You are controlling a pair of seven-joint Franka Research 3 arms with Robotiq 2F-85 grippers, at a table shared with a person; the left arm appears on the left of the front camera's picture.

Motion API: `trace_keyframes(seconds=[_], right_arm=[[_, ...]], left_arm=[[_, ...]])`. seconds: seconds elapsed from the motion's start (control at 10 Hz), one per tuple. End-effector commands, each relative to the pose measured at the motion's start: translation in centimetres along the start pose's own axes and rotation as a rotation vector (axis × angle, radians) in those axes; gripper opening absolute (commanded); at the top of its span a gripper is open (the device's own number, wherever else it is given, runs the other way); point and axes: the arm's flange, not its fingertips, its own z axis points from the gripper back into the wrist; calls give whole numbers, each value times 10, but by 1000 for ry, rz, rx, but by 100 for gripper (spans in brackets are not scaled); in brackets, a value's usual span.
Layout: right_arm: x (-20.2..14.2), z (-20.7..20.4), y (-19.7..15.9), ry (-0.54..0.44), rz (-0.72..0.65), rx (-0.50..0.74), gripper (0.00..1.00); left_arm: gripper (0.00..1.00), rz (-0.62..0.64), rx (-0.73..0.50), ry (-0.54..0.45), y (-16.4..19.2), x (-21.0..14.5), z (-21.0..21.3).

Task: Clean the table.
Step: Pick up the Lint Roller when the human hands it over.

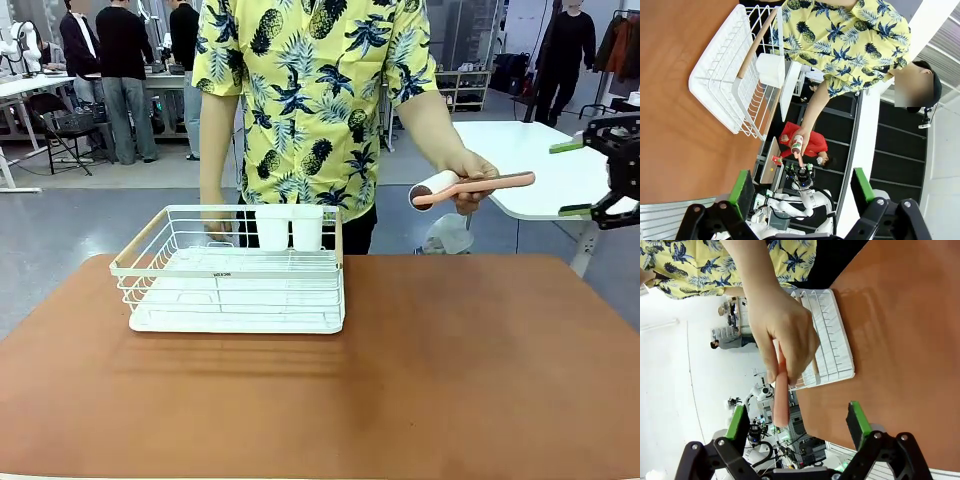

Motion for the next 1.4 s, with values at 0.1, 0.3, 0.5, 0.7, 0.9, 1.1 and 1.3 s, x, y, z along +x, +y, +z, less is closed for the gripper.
trace_keyframes(seconds=[0.1,0.3,0.5,0.7,0.9,1.1,1.3], right_arm=[[-9,-26,8,-30,-25,-13,100],[-12,-43,15,-49,-32,-11,100],[-17,-54,18,-39,-41,-11,100],[-19,-61,18,-30,-45,-18,100],[-18,-63,19,-37,-31,-18,91],[-19,-63,19,-17,-22,-13,72],[-21,-62,18,-1,-17,-5,53]], left_arm=[[100,-20,-2,16,1,-2,4],[100,-20,-2,16,1,-2,4],[100,-20,-2,16,1,-2,4],[100,-20,-2,16,1,-2,4],[100,-20,-2,16,1,-2,4],[100,-20,-2,16,1,-2,4],[100,-20,-2,16,1,-2,4]])
